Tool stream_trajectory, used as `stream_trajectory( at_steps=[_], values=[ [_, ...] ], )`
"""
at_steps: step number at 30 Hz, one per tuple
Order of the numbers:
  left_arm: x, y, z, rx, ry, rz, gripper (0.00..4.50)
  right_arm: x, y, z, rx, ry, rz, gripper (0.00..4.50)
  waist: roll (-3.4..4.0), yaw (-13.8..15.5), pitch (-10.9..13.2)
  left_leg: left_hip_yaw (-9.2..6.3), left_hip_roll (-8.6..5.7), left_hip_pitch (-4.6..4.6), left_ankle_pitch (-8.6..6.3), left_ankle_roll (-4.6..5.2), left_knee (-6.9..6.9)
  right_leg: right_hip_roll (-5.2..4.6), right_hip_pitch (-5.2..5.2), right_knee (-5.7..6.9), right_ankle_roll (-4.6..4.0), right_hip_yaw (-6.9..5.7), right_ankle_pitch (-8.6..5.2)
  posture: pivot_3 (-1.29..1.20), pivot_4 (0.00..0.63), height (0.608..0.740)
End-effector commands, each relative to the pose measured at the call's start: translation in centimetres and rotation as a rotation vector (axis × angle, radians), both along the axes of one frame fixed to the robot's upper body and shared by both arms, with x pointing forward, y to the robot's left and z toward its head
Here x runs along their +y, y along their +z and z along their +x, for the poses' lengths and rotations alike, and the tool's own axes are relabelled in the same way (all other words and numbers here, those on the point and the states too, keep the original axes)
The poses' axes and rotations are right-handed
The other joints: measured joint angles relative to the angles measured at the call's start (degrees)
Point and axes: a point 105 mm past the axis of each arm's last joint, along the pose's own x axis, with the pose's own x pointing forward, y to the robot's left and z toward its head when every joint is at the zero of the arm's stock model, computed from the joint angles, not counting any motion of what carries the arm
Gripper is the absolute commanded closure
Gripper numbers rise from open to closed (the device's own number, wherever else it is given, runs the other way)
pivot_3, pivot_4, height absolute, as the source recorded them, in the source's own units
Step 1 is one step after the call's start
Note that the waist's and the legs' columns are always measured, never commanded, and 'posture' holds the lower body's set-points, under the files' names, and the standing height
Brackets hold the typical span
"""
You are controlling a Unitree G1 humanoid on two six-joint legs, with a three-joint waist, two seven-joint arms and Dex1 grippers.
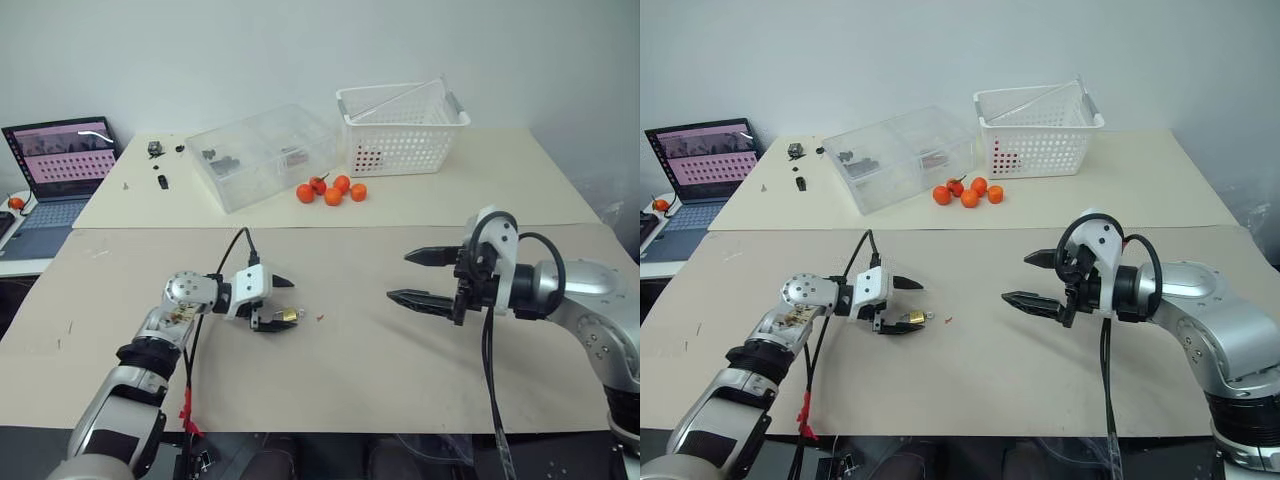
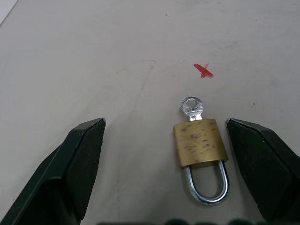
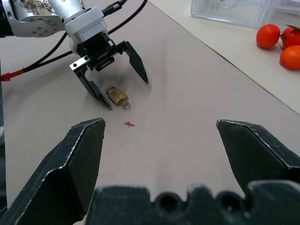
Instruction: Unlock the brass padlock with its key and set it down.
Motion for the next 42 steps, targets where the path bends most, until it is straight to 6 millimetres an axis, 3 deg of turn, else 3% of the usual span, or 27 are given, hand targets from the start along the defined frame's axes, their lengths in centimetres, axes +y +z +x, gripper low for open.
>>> stream_trajectory(
  at_steps=[1, 10, 13, 21, 22, 26, 30, 38, 42],
  values=[
    [0.0, 0.9, -0.3, -0.028, -0.021, -0.008, 0.09, 0.0, 1.4, 0.0, -0.057, 0.007, 0.002, 0.0, 0.0, 0.0, 0.0, 0.0, 0.01, 0.0, 0.0, 0.0, 0.0, 0.01, 0.0, 0.0, 0.0, 0.0, 0.0, 0.0, 0.15, 0.74],
    [0.4, -0.1, -0.6, -0.01, 0.018, 0.014, 0.09, 0.1, 1.3, 0.3, -0.063, 0.008, -0.007, 0.0, 0.0, 0.0, 0.0, -0.01, 0.01, 0.02, -0.01, 0.01, 0.0, 0.02, 0.02, 0.01, 0.0, 0.0, 0.0, 0.0, 0.15, 0.74],
    [0.6, -0.5, -0.3, 0.003, 0.055, 0.019, 0.8, 0.0, 1.3, 0.4, -0.065, 0.006, -0.012, 0.0, 0.01, 0.0, 0.0, -0.01, 0.01, 0.03, -0.01, 0.01, 0.01, 0.02, 0.03, 0.01, 0.0, 0.0, 0.0, 0.0, 0.15, 0.74],
    [0.3, -0.2, -0.4, 0.028, 0.046, -0.002, 3.6, -0.1, 1.2, 0.5, -0.068, 0.001, -0.026, 0.0, 0.01, 0.0, 0.0, -0.01, 0.02, 0.1, -0.01, 0.01, 0.01, 0.04, 0.07, 0.02, 0.01, 0.0, -0.01, 0.0, 0.15, 0.74],
    [0.2, -0.2, -0.4, 0.03, 0.043, -0.002, 3.72, -0.1, 1.2, 0.4, -0.068, 0.001, -0.027, 0.0, 0.01, 0.0, 0.0, -0.01, 0.02, 0.1, -0.01, 0.01, 0.01, 0.04, 0.07, 0.02, 0.01, 0.0, -0.01, 0.0, 0.15, 0.74],
    [-0.2, 0.8, -0.4, 0.033, 0.021, -0.01, 3.72, 0.0, 1.2, 0.4, -0.067, 0.007, -0.033, 0.0, 0.01, 0.0, 0.0, -0.01, 0.02, 0.09, -0.01, 0.02, 0.01, 0.04, 0.07, 0.01, 0.01, 0.0, -0.01, 0.0, 0.15, 0.74],
    [-1.0, 2.9, 0.0, 0.041, 0.013, -0.062, 3.72, 0.1, 1.2, 0.3, -0.062, 0.026, -0.042, 0.0, 0.0, 0.0, 0.0, -0.02, 0.01, 0.05, -0.01, 0.02, 0.01, 0.04, 0.04, 0.01, 0.01, 0.0, -0.01, 0.0, 0.15, 0.74],
    [-5.0, 9.5, 0.8, 0.036, -0.09, -0.183, 3.72, 0.9, 1.4, 0.6, -0.189, 0.084, -0.163, 0.0, -0.01, 0.0, 0.0, 0.09, -0.01, -0.02, -0.02, 0.03, 0.11, 0.03, 0.07, -0.01, 0.04, -0.07, -0.02, 0.0, 0.15, 0.74],
    [-6.2, 11.0, 0.7, 0.047, -0.149, -0.196, 3.72, 1.6, 1.1, 0.7, -0.297, 0.129, -0.236, 0.0, -0.01, -0.4, 0.0, 0.3, -0.02, -0.02, -0.08, 0.13, 0.18, 0.08, 0.05, 0.0, 0.16, -0.06, -0.09, 0.0, 0.15, 0.74]
  ],
)
